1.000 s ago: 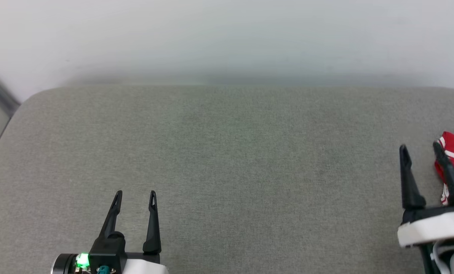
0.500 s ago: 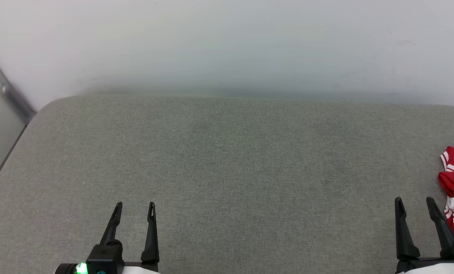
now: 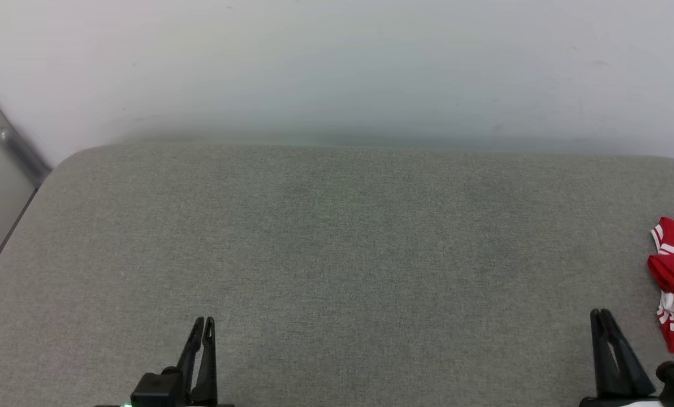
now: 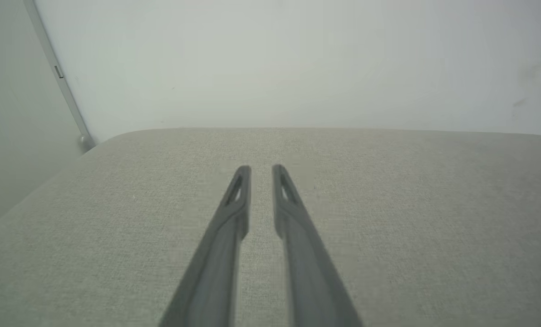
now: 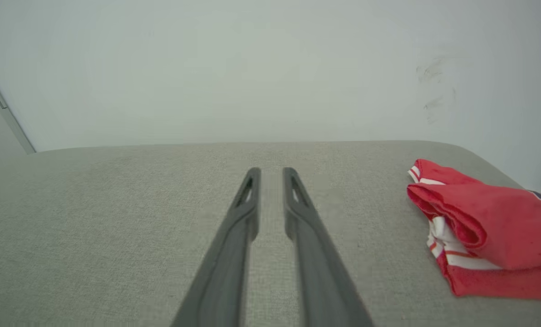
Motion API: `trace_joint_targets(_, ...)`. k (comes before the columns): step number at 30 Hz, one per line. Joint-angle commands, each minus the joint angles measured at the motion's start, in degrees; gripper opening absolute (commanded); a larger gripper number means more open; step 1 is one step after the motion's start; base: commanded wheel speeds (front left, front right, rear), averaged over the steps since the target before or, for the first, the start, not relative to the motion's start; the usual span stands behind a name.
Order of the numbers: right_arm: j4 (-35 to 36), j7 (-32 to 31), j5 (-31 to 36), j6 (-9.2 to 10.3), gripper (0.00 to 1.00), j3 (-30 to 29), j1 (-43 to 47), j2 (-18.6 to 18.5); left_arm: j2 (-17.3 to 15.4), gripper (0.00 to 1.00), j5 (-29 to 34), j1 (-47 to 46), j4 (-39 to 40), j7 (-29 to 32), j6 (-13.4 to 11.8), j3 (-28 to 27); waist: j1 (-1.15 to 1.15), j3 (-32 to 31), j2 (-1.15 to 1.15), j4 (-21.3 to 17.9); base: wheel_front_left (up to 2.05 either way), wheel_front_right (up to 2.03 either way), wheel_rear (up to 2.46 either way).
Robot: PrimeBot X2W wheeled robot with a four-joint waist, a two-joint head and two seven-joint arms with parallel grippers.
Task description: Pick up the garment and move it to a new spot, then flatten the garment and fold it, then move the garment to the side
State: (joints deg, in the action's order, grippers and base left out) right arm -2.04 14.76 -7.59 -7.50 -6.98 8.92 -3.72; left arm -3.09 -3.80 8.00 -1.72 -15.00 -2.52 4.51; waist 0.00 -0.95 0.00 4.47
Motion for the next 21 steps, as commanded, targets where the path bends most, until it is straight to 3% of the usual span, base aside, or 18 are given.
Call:
trace_joint_targets(1,-0.37,-0.13,-0.23,0.0,0.0,0.02,-0.07,0.05,0.02,0.0,-0.22,0.15,-0.28,0.08,0.03,0.08,0.0,0.0,0.0,0.0,0.0,0.0,0.0)
trace_joint_targets(21,-3.47,-5.51,-21.36,0.0,0.0,0.11,-3.98,0.26,-1.04,0.0,-23.59,-3.42,-3.54,4.32,2.51,-1.22,0.0,0.18,0.0,-0.7,0.0,0.0,0.0)
